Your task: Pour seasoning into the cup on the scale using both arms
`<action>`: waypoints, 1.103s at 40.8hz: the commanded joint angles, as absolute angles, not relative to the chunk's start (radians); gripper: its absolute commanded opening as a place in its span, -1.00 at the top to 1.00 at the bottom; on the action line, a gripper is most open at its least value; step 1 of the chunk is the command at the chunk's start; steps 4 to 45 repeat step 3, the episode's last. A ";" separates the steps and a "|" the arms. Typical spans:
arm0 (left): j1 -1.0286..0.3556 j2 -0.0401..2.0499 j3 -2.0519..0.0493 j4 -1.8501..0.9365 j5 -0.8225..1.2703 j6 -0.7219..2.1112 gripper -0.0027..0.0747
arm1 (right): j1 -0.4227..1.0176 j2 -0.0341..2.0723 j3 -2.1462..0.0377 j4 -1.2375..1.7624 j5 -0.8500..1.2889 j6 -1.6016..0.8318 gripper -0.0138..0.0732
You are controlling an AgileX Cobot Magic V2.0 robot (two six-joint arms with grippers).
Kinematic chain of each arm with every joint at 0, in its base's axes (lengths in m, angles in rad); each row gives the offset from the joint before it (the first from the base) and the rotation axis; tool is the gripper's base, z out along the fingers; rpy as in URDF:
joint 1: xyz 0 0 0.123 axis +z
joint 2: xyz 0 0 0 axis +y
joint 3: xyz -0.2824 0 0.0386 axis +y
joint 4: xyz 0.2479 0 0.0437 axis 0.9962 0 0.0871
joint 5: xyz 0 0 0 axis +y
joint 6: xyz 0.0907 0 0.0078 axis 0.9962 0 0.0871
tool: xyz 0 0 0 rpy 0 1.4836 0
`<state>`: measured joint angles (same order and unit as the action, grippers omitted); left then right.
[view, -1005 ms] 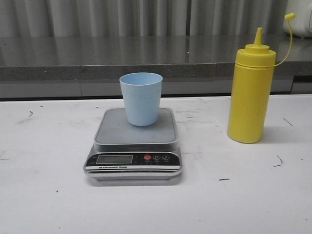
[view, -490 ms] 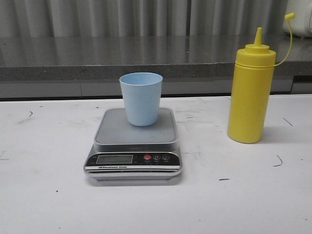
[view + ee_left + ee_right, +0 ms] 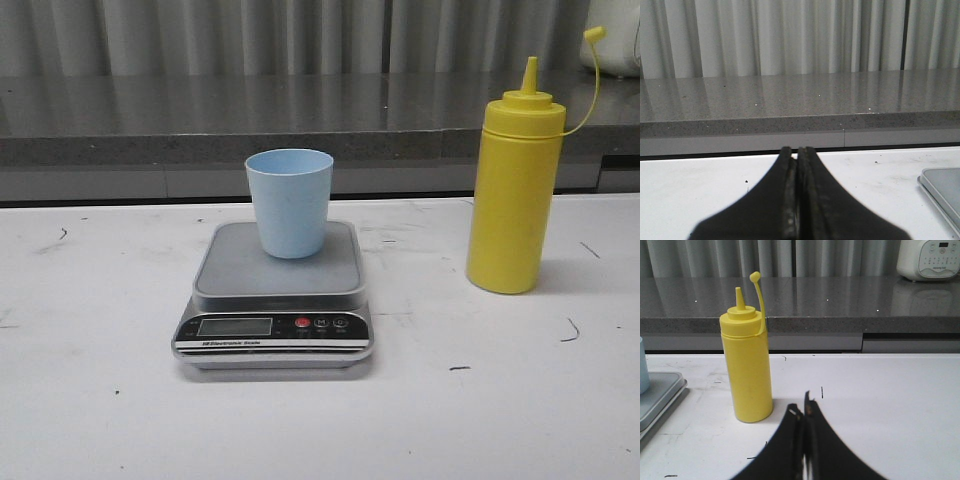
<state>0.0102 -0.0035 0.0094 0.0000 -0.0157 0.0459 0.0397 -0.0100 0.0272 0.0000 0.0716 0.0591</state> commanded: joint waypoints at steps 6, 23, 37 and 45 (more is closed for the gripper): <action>0.009 -0.026 0.022 0.000 -0.096 0.042 0.98 | 0.033 -0.029 0.023 0.000 0.000 0.058 0.96; 0.009 -0.026 0.022 0.000 -0.096 0.042 0.98 | 0.033 -0.029 0.023 0.000 0.000 0.058 0.96; 0.009 -0.026 0.022 0.000 -0.096 0.042 0.98 | 0.033 -0.029 0.023 0.000 0.000 0.058 0.96; 0.009 -0.026 0.022 0.000 -0.096 0.042 0.98 | 0.033 -0.029 0.023 0.000 0.000 0.058 0.96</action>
